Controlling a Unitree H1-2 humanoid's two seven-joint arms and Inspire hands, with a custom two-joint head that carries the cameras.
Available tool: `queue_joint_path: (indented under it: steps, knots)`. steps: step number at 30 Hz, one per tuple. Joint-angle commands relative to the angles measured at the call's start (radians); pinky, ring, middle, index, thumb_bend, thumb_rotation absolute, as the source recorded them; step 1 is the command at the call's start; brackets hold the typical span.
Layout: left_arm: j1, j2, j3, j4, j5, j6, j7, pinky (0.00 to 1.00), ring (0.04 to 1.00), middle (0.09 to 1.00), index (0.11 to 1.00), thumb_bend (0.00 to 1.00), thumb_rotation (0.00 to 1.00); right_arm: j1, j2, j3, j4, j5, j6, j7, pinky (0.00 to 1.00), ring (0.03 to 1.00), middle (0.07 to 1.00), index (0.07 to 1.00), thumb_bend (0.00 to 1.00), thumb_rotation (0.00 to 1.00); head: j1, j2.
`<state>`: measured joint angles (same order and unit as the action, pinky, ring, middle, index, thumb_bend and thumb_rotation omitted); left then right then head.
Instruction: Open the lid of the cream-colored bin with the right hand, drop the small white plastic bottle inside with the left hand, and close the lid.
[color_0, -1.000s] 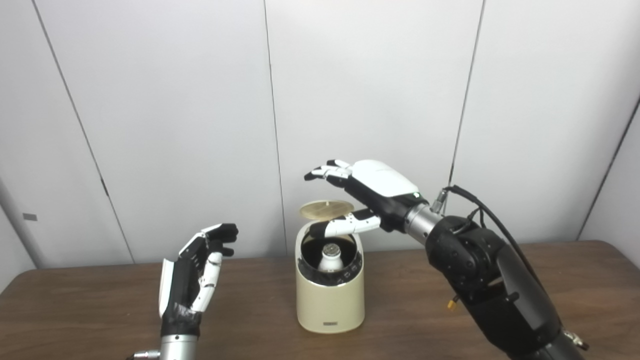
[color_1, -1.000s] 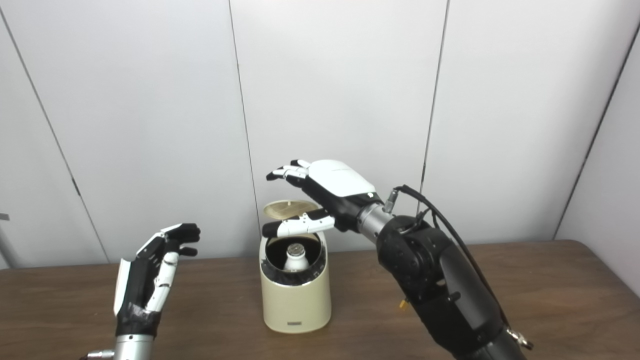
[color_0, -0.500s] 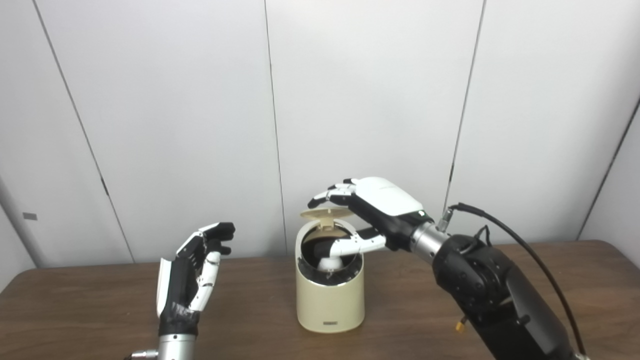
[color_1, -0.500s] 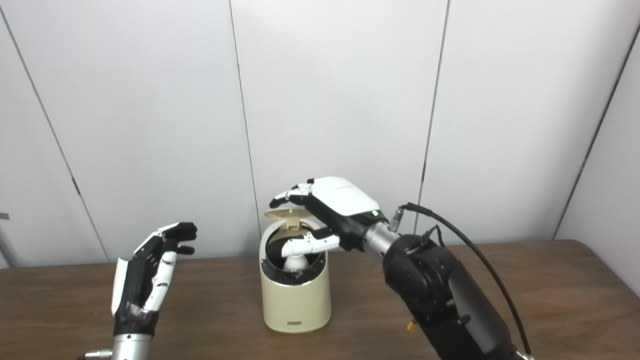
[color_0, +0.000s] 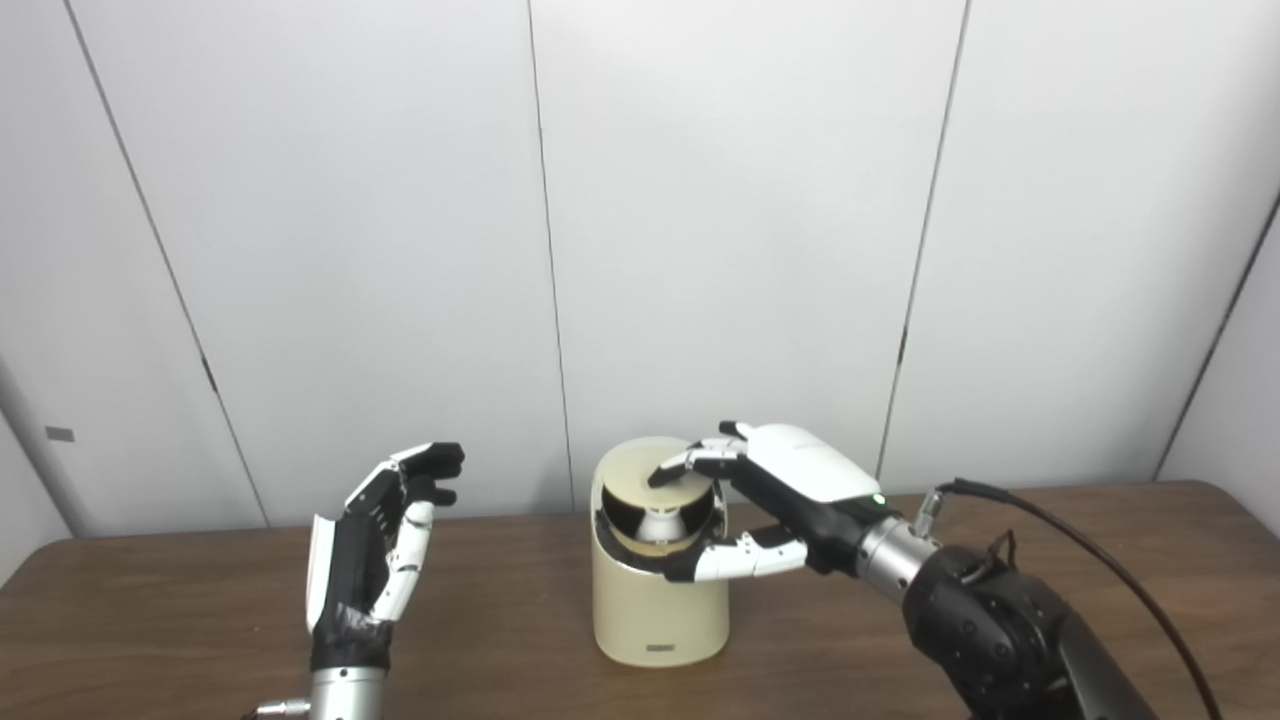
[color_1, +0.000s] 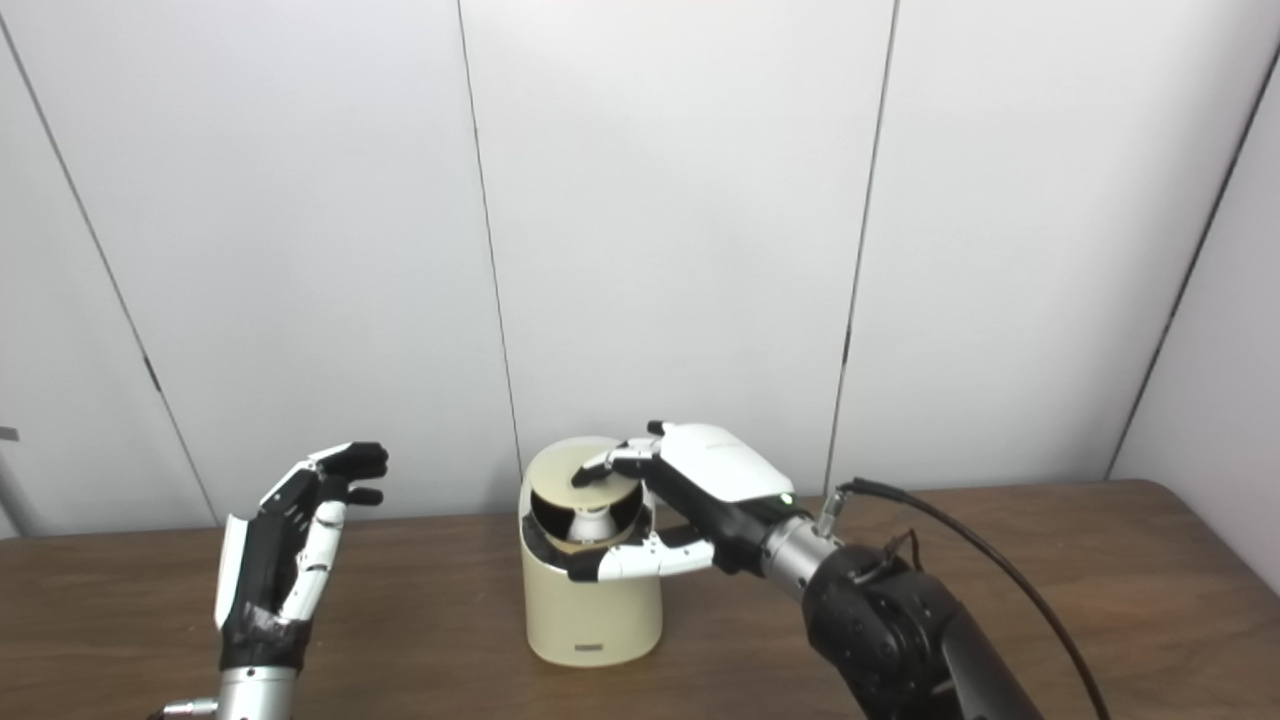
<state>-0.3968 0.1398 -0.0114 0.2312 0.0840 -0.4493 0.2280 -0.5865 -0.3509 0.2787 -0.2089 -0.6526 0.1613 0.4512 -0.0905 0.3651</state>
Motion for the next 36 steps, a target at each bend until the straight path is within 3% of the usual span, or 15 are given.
queue_joint_path:
  steps: [1,12,17,23,27,36]
  knots:
    - [-0.028,0.011,0.007,-0.042,0.004,-0.021,0.0,0.62,0.711,0.711,0.687,0.35,0.75,-0.013,0.004,-0.013,-0.038,0.009,0.007,-0.009,1.0,0.899,0.81,0.773,0.85,0.99,0.0,0.002]
    - [-0.021,0.009,0.013,-0.066,-0.006,-0.02,-0.018,0.63,0.717,0.715,0.689,0.37,0.74,0.047,0.017,-0.019,-0.042,0.022,0.021,-0.014,1.0,0.901,0.805,0.781,0.81,0.99,0.005,0.024]
    - [-0.02,0.006,0.018,-0.069,-0.003,-0.02,-0.02,0.63,0.715,0.713,0.686,0.37,0.74,0.063,0.007,0.005,-0.049,-0.009,0.004,-0.019,0.98,0.905,0.805,0.784,0.84,1.0,0.007,0.031]
    - [-0.019,0.0,0.019,-0.075,0.011,-0.02,-0.015,0.62,0.711,0.711,0.683,0.36,0.74,0.06,-0.011,0.093,-0.063,-0.172,-0.057,-0.042,0.98,0.887,0.813,0.772,0.87,0.9,0.006,0.033]
    - [-0.021,-0.001,0.019,-0.073,0.009,-0.02,-0.018,0.62,0.715,0.714,0.686,0.36,0.74,0.046,-0.023,0.149,-0.076,-0.305,-0.069,-0.01,1.0,0.904,0.823,0.774,0.9,0.93,0.006,0.033]
    - [-0.021,-0.003,0.02,-0.076,0.013,-0.02,-0.018,0.63,0.717,0.715,0.685,0.35,0.73,0.057,0.006,0.187,-0.067,-0.478,-0.075,0.01,1.0,0.908,0.815,0.759,0.92,0.9,0.008,0.035]
